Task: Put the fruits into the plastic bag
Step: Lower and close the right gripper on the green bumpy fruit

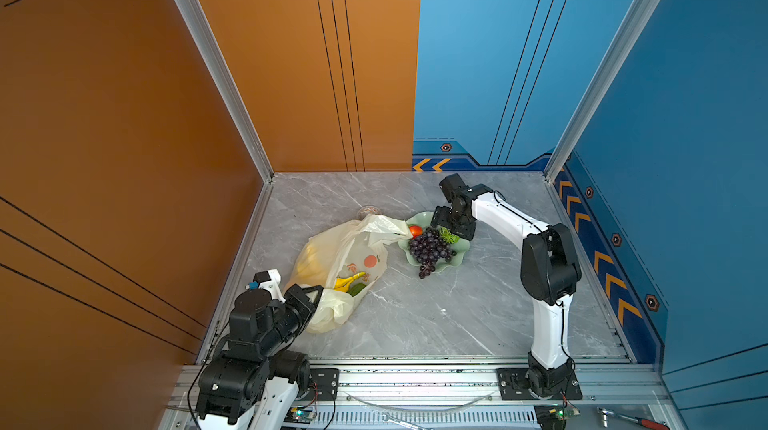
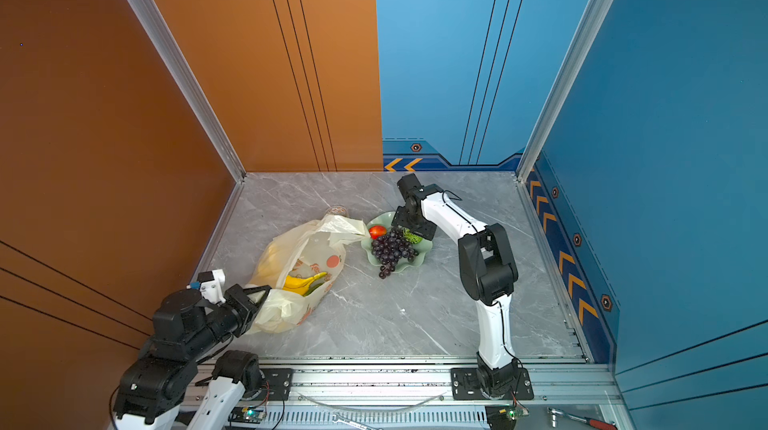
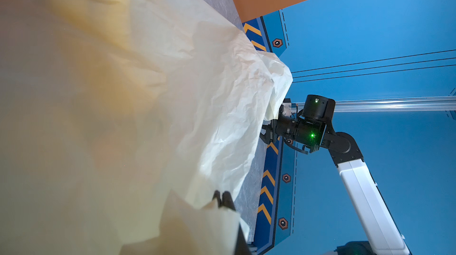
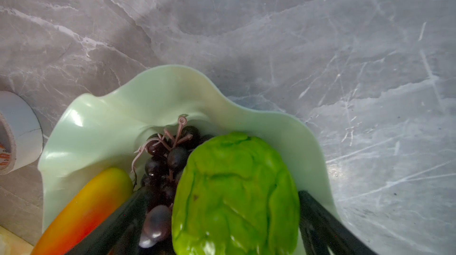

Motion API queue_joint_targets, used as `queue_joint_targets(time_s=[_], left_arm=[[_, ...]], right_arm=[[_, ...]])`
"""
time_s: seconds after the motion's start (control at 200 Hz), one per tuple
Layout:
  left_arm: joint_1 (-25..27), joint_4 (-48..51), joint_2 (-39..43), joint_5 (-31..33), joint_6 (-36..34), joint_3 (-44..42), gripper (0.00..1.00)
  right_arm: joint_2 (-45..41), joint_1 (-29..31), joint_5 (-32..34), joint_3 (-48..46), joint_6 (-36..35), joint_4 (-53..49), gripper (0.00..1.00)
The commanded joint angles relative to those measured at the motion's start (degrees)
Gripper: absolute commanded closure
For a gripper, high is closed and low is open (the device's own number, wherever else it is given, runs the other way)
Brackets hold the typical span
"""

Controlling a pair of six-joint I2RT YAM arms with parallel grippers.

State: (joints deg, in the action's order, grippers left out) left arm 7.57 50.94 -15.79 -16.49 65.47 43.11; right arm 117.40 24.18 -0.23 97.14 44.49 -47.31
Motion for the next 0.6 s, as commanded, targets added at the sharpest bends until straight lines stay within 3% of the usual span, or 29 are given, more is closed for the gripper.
queue_joint_targets(time_s=[0.0,0.596], left_arm=[[0.4,1.0,0.5,1.0,0.0,1.3,1.0],[0.4,1.1,0.1,1.1,-0.2,1.4,1.0]], right_arm=[[1.1,-0.5,2.6,1.0,0.8,-0.4,0.09],[1.9,-1.1,2.9,2.6,0.5,-1.0,0.35]])
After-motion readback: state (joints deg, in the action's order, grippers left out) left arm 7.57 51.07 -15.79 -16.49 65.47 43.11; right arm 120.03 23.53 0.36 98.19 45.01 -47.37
